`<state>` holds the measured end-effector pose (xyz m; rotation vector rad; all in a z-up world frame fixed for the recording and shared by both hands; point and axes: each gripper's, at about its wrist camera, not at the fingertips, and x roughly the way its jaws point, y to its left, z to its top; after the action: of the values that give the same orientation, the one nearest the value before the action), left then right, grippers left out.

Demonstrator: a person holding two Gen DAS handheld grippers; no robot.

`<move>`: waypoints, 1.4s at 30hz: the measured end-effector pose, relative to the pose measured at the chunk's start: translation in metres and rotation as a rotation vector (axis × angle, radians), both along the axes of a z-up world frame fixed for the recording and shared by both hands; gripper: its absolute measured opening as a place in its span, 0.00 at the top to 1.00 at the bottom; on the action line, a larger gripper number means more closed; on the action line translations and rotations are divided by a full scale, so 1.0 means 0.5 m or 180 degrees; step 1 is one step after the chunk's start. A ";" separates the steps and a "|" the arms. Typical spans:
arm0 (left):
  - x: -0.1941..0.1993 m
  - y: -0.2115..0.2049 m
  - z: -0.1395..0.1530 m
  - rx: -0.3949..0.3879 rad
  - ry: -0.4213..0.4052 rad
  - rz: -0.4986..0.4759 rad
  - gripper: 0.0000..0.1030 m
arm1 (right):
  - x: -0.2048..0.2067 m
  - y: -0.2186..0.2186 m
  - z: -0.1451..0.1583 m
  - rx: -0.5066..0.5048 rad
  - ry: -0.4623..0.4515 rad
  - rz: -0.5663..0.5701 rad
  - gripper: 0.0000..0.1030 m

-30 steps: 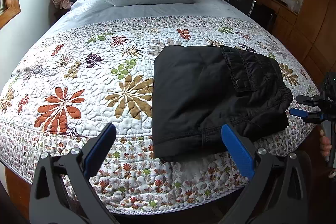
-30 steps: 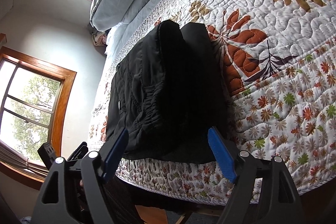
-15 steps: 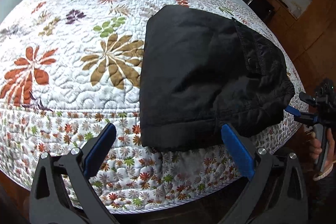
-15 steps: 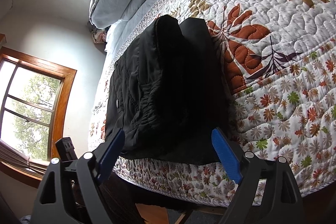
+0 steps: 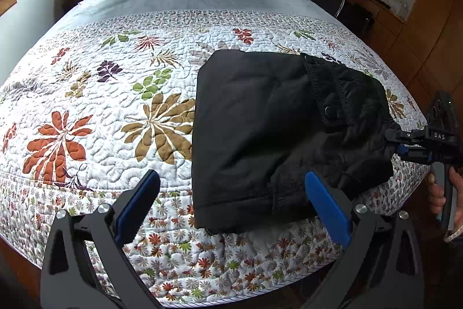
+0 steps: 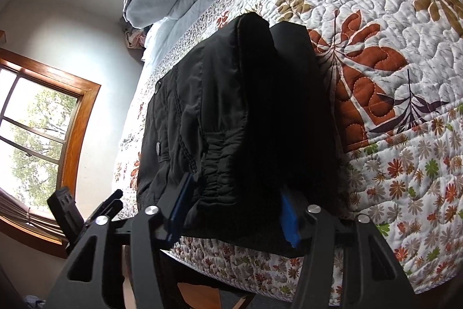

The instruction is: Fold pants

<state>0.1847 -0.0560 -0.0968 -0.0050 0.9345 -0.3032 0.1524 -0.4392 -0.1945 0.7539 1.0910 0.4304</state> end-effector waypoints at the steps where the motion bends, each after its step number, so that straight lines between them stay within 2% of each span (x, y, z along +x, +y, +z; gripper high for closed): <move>1: -0.001 -0.002 0.008 0.0009 -0.0043 -0.0008 0.03 | 0.000 0.001 0.000 -0.0005 -0.0011 -0.0001 0.49; 3: -0.005 -0.007 0.022 0.0041 -0.0125 -0.0027 0.03 | -0.006 0.002 0.004 -0.0021 -0.0065 0.0020 0.52; 6: -0.009 -0.014 0.040 0.0076 -0.0224 -0.0056 0.03 | -0.018 0.004 0.011 0.0033 -0.0118 0.0056 0.52; 9: -0.015 -0.018 0.052 0.0079 -0.0287 -0.0077 0.03 | -0.021 0.010 0.019 -0.0045 -0.0140 0.0121 0.53; 20: -0.022 -0.024 0.066 0.0115 -0.0359 -0.0110 0.03 | -0.026 0.003 0.000 0.0033 -0.0039 0.0093 0.52; 23: -0.017 -0.023 0.055 0.0171 -0.0321 -0.0088 0.03 | -0.024 0.002 0.002 0.0036 -0.0034 0.0104 0.48; 25: -0.013 -0.018 0.046 0.0194 -0.0295 -0.0090 0.03 | -0.029 0.002 0.005 0.0038 -0.0041 0.0116 0.42; 27: -0.005 -0.005 0.030 0.0171 -0.0189 -0.0115 0.03 | -0.036 -0.007 0.010 0.0095 -0.0043 0.0069 0.21; 29: 0.009 0.022 0.003 0.0052 0.0034 -0.0129 0.03 | -0.047 -0.023 0.017 0.0136 -0.0073 -0.0015 0.17; 32: 0.035 0.075 -0.053 -0.0094 0.0415 -0.0032 0.03 | -0.060 -0.056 0.021 0.0137 -0.0042 -0.0141 0.04; 33: 0.043 0.094 -0.070 -0.0205 0.0522 -0.0025 0.03 | -0.062 -0.066 0.018 0.0101 -0.0012 -0.0164 0.03; 35: 0.057 0.129 -0.104 -0.0507 0.0740 0.0042 0.03 | -0.062 -0.081 0.006 0.0058 0.0081 -0.0203 0.03; 38: 0.075 0.163 -0.146 -0.1143 0.1081 0.0122 0.03 | -0.055 -0.084 -0.019 0.0232 0.0173 -0.0143 0.03; 39: 0.078 0.166 -0.157 -0.1263 0.1155 0.0154 0.03 | -0.051 -0.082 -0.025 0.0236 0.0196 -0.0139 0.03; 40: 0.080 0.166 -0.165 -0.1316 0.1191 0.0167 0.02 | -0.046 -0.078 -0.032 0.0220 0.0222 -0.0122 0.03; 42: 0.082 0.162 -0.169 -0.1253 0.1173 0.0146 0.02 | -0.036 -0.069 -0.044 0.0206 0.0275 -0.0110 0.03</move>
<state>0.2257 0.0248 -0.1813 -0.4562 1.2241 -0.4490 0.1342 -0.4737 -0.2165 0.8538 1.1475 0.4084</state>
